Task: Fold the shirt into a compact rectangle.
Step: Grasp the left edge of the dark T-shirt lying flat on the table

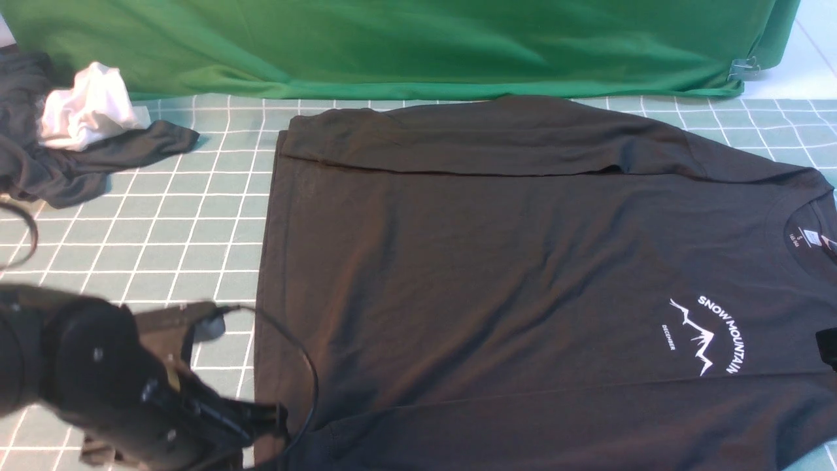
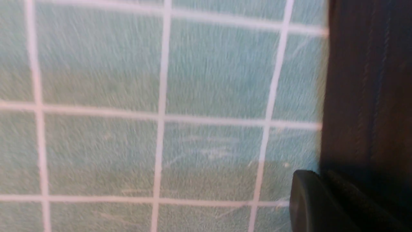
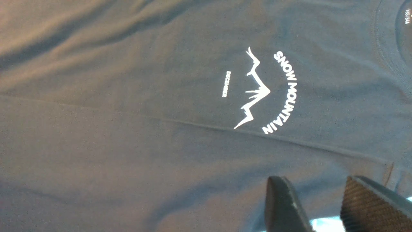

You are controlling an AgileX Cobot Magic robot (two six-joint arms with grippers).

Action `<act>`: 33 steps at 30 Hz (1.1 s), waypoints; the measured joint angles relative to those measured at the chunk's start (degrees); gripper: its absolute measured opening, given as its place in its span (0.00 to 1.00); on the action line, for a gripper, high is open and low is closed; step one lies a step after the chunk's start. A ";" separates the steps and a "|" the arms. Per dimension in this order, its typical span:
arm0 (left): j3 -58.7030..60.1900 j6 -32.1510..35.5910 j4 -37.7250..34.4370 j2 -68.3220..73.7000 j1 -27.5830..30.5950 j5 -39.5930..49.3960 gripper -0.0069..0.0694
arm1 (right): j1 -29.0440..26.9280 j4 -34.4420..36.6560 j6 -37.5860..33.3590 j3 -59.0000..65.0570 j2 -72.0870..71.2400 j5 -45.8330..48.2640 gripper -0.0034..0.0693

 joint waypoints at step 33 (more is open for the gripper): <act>-0.92 16.54 -21.67 0.00 -0.02 -3.50 0.50 | 0.00 0.00 -0.18 0.00 0.00 -1.27 0.41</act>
